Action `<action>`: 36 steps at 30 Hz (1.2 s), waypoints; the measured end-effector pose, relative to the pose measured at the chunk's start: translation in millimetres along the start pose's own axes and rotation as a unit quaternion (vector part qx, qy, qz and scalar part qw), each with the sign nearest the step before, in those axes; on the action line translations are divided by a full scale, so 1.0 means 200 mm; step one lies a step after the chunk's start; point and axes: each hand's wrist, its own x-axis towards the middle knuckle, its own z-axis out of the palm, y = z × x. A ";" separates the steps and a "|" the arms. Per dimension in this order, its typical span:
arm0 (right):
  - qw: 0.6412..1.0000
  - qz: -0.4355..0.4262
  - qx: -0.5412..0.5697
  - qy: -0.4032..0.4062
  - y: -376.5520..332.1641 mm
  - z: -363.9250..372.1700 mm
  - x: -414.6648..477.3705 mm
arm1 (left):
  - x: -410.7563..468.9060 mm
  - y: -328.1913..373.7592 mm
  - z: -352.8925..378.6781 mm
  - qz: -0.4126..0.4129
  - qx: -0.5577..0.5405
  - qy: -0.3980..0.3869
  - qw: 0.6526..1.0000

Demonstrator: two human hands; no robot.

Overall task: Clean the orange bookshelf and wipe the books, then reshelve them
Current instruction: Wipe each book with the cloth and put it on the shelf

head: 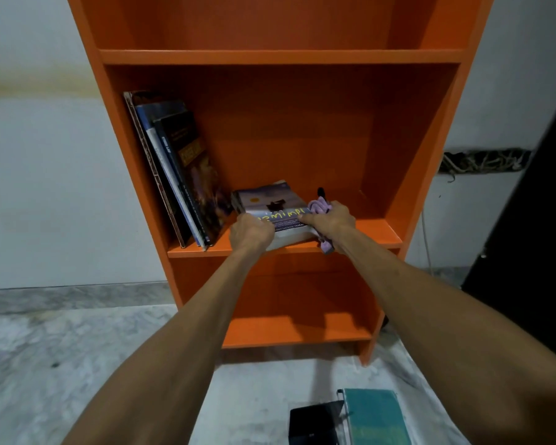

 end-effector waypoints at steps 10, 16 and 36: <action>0.994 0.050 0.090 0.031 0.14 -0.27 -0.08 | -0.27 0.02 0.18 -0.051 -0.217 -0.049 0.974; 0.959 0.086 0.224 0.152 0.24 -0.28 -0.12 | -0.39 0.11 0.28 -0.119 -0.324 -0.176 0.922; 0.886 0.132 0.444 -0.012 0.36 -0.28 -0.07 | -0.27 0.09 0.20 -0.204 -0.485 -0.206 0.825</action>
